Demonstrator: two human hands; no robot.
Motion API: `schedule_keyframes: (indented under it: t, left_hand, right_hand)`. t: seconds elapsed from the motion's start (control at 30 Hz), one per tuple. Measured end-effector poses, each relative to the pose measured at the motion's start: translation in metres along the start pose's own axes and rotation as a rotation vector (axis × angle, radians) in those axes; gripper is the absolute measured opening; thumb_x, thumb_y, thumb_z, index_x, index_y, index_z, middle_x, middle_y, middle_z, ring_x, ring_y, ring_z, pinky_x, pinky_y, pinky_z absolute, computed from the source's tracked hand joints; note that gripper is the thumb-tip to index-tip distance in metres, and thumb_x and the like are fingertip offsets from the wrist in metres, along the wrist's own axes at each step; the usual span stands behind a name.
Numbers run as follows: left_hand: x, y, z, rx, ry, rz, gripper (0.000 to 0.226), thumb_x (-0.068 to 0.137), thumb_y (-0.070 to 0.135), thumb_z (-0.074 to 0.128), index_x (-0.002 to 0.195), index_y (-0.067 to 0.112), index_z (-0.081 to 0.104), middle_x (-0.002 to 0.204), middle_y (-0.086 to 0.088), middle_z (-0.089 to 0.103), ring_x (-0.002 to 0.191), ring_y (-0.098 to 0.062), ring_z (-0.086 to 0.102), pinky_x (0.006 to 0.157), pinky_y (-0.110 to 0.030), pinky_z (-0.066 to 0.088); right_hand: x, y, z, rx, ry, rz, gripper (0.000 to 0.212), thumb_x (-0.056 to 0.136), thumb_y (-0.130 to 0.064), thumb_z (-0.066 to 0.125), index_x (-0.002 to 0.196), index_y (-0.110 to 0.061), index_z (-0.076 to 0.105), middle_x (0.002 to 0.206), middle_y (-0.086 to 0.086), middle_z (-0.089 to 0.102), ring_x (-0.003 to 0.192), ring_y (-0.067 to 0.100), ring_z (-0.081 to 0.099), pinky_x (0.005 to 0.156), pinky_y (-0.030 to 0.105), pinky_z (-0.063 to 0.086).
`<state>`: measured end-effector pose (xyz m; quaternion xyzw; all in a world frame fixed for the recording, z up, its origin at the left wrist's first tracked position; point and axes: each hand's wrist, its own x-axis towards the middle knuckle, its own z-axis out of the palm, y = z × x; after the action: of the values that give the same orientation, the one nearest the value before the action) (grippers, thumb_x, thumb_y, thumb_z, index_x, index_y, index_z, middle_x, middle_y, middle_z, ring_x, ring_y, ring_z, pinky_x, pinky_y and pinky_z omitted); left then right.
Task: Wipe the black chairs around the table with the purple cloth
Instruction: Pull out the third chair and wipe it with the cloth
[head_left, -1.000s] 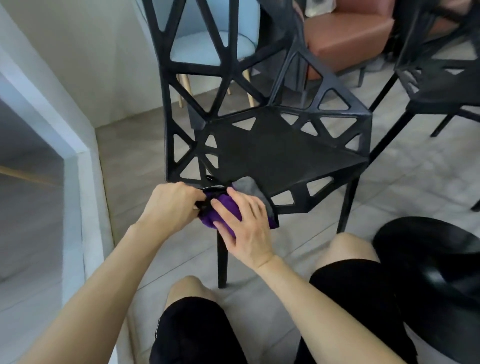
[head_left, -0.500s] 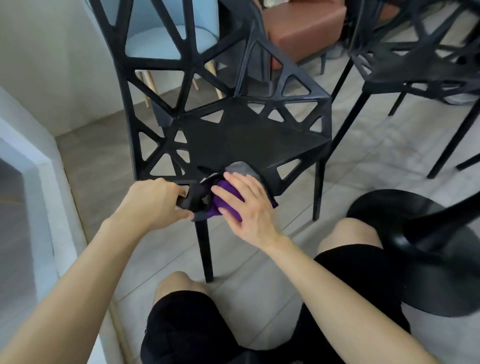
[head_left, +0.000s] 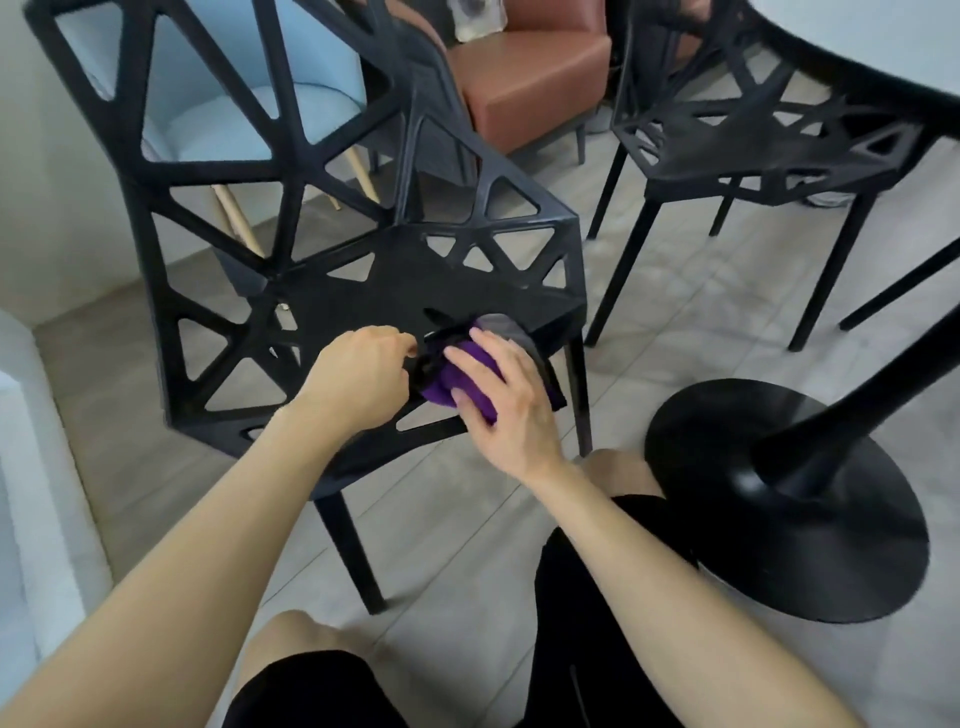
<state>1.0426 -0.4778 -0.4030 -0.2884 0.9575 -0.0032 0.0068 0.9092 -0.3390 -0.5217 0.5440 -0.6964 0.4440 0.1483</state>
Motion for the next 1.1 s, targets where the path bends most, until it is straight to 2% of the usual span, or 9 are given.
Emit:
schedule_keyframes:
  t: [0.17, 0.27, 0.33, 0.43, 0.5, 0.6, 0.83, 1.0, 1.1]
  left_hand:
    - [0.032, 0.015, 0.001, -0.03, -0.038, 0.02, 0.044, 0.094, 0.012, 0.051, 0.133, 0.022, 0.068, 0.132, 0.0, 0.065, 0.121, -0.031, 0.064, 0.103, -0.047, 0.054]
    - [0.045, 0.017, 0.005, -0.057, -0.054, 0.01, 0.043, 0.094, 0.011, 0.05, 0.131, 0.021, 0.069, 0.132, 0.0, 0.065, 0.122, -0.032, 0.064, 0.105, -0.046, 0.052]
    - [0.052, 0.018, 0.008, -0.064, -0.062, 0.006, 0.042, 0.094, 0.01, 0.049, 0.129, 0.02, 0.069, 0.131, -0.001, 0.066, 0.121, -0.032, 0.064, 0.104, -0.045, 0.051]
    - [0.062, 0.018, 0.014, -0.031, -0.069, 0.018, 0.022, 0.093, 0.011, 0.049, 0.107, 0.02, 0.064, 0.116, -0.005, 0.066, 0.111, -0.036, 0.066, 0.091, -0.041, 0.049]
    - [0.068, 0.015, 0.015, -0.038, -0.086, 0.004, 0.023, 0.093, 0.011, 0.048, 0.107, 0.02, 0.065, 0.118, -0.005, 0.068, 0.112, -0.036, 0.066, 0.093, -0.041, 0.05]
    - [0.073, 0.013, 0.017, -0.067, -0.133, -0.015, 0.045, 0.094, 0.011, 0.048, 0.132, 0.022, 0.07, 0.137, -0.002, 0.067, 0.125, -0.031, 0.063, 0.105, -0.044, 0.051]
    - [0.078, 0.012, 0.022, -0.068, -0.134, -0.037, 0.044, 0.092, 0.012, 0.05, 0.128, 0.027, 0.072, 0.134, 0.005, 0.067, 0.121, -0.028, 0.065, 0.097, -0.04, 0.054]
    - [0.079, 0.005, 0.02, -0.132, -0.144, -0.039, 0.05, 0.09, 0.005, 0.046, 0.123, 0.029, 0.075, 0.131, 0.008, 0.069, 0.12, -0.025, 0.066, 0.099, -0.041, 0.055]
    - [0.066, -0.007, 0.021, -0.322, -0.107, -0.136, 0.048, 0.095, 0.003, 0.043, 0.117, 0.027, 0.078, 0.126, 0.007, 0.073, 0.118, -0.02, 0.067, 0.103, -0.039, 0.055]
  right_hand:
    - [0.042, 0.092, -0.035, -0.006, 0.102, 0.366, 0.046, 0.109, -0.034, 0.059, 0.154, -0.029, 0.054, 0.157, 0.002, 0.05, 0.148, 0.023, 0.044, 0.118, 0.051, 0.046]
    - [0.062, 0.1, -0.035, -0.04, 0.13, 0.487, 0.045, 0.108, -0.039, 0.056, 0.153, -0.032, 0.054, 0.153, 0.0, 0.052, 0.141, 0.025, 0.049, 0.113, 0.051, 0.05]
    - [0.057, 0.079, -0.023, -0.099, 0.136, 0.396, 0.044, 0.106, -0.036, 0.059, 0.149, -0.026, 0.061, 0.148, 0.005, 0.058, 0.138, 0.031, 0.05, 0.117, 0.052, 0.043]
    - [0.041, 0.05, -0.015, -0.07, -0.062, 0.056, 0.044, 0.105, -0.032, 0.062, 0.147, -0.02, 0.064, 0.144, 0.005, 0.062, 0.136, 0.028, 0.051, 0.121, 0.043, 0.038]
    - [0.048, 0.065, -0.02, -0.056, -0.113, -0.046, 0.045, 0.105, -0.032, 0.064, 0.148, -0.021, 0.064, 0.142, 0.002, 0.064, 0.135, 0.026, 0.052, 0.12, 0.039, 0.038]
    - [0.079, 0.11, -0.029, -0.186, -0.069, 0.085, 0.045, 0.105, -0.038, 0.062, 0.149, -0.028, 0.062, 0.137, -0.002, 0.066, 0.129, 0.026, 0.051, 0.111, 0.049, 0.045]
    - [0.164, 0.141, -0.032, -0.442, -0.075, 0.306, 0.05, 0.101, -0.037, 0.064, 0.15, -0.033, 0.056, 0.135, 0.008, 0.058, 0.126, 0.031, 0.049, 0.099, 0.052, 0.05]
    - [0.123, 0.084, -0.007, -0.354, -0.352, 0.153, 0.055, 0.095, -0.042, 0.058, 0.15, -0.033, 0.057, 0.136, 0.01, 0.059, 0.127, 0.035, 0.049, 0.101, 0.051, 0.049]
    - [0.138, 0.069, 0.009, -0.279, -0.488, 0.156, 0.052, 0.1, -0.04, 0.051, 0.152, -0.036, 0.055, 0.139, 0.009, 0.059, 0.128, 0.034, 0.049, 0.107, 0.05, 0.046]
